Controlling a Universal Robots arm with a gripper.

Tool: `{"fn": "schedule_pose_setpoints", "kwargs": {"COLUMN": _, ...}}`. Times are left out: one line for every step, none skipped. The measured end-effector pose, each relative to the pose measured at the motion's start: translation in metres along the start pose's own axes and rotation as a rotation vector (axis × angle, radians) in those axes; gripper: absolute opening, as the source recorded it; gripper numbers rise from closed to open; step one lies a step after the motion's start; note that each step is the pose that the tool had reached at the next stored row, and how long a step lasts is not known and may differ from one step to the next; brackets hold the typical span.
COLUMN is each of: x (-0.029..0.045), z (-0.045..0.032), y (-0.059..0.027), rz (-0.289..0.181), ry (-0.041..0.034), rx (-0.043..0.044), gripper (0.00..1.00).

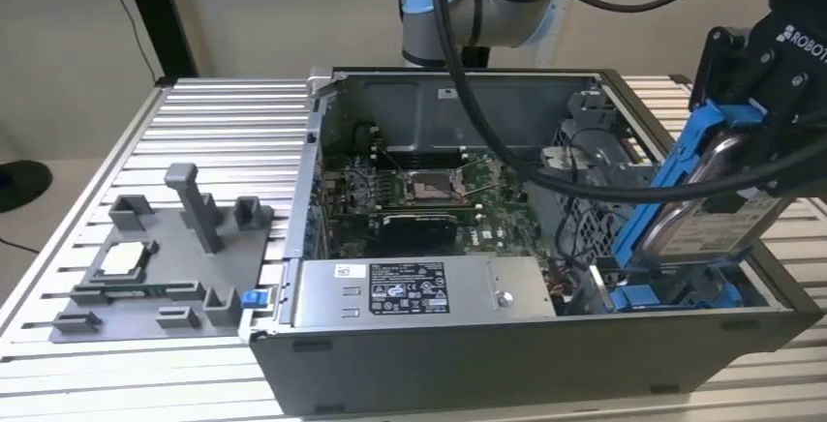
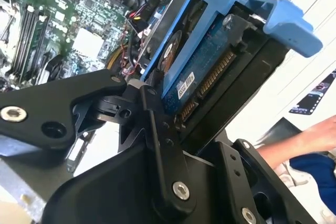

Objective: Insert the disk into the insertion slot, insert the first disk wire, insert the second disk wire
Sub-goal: 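Insert the disk into the insertion slot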

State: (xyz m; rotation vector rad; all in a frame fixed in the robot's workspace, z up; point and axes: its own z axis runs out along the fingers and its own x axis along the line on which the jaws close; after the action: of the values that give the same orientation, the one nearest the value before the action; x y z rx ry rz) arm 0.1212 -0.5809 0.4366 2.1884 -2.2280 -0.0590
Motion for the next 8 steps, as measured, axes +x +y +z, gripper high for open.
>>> {"fn": "schedule_pose_setpoints", "kwargs": {"x": 0.0001, "z": 0.0019, "y": -0.0001, "rz": 0.000, "ry": -0.0003, "rx": 0.0000, "gripper": 0.00}}
{"fn": "schedule_pose_setpoints", "kwargs": {"x": 0.0004, "z": 0.0038, "y": -0.0002, "rz": 0.000, "ry": -0.0005, "rx": 0.0000, "gripper": 0.00}}
{"fn": "schedule_pose_setpoints", "kwargs": {"x": 0.0004, "z": 0.0056, "y": -0.0003, "rz": 0.000, "ry": -0.0005, "rx": 0.0000, "gripper": 0.00}}
{"fn": "schedule_pose_setpoints", "kwargs": {"x": 0.0004, "z": 0.0072, "y": -0.0003, "rz": 0.000, "ry": -0.0005, "rx": 0.0000, "gripper": 0.00}}
{"fn": "schedule_pose_setpoints", "kwargs": {"x": 0.0005, "z": 0.0090, "y": -0.0004, "rz": 0.000, "ry": -0.0005, "rx": 0.0000, "gripper": 0.00}}
{"fn": "schedule_pose_setpoints", "kwargs": {"x": 0.0005, "z": 0.0108, "y": -0.0005, "rz": 0.000, "ry": -0.0006, "rx": 0.0000, "gripper": 0.00}}
{"fn": "schedule_pose_setpoints", "kwargs": {"x": 0.0005, "z": 0.0127, "y": -0.0006, "rz": 0.000, "ry": -0.0007, "rx": 0.0000, "gripper": 0.00}}
{"fn": "schedule_pose_setpoints", "kwargs": {"x": 0.0006, "z": 0.0144, "y": -0.0006, "rz": 0.000, "ry": -0.0005, "rx": 0.0000, "gripper": 0.00}}
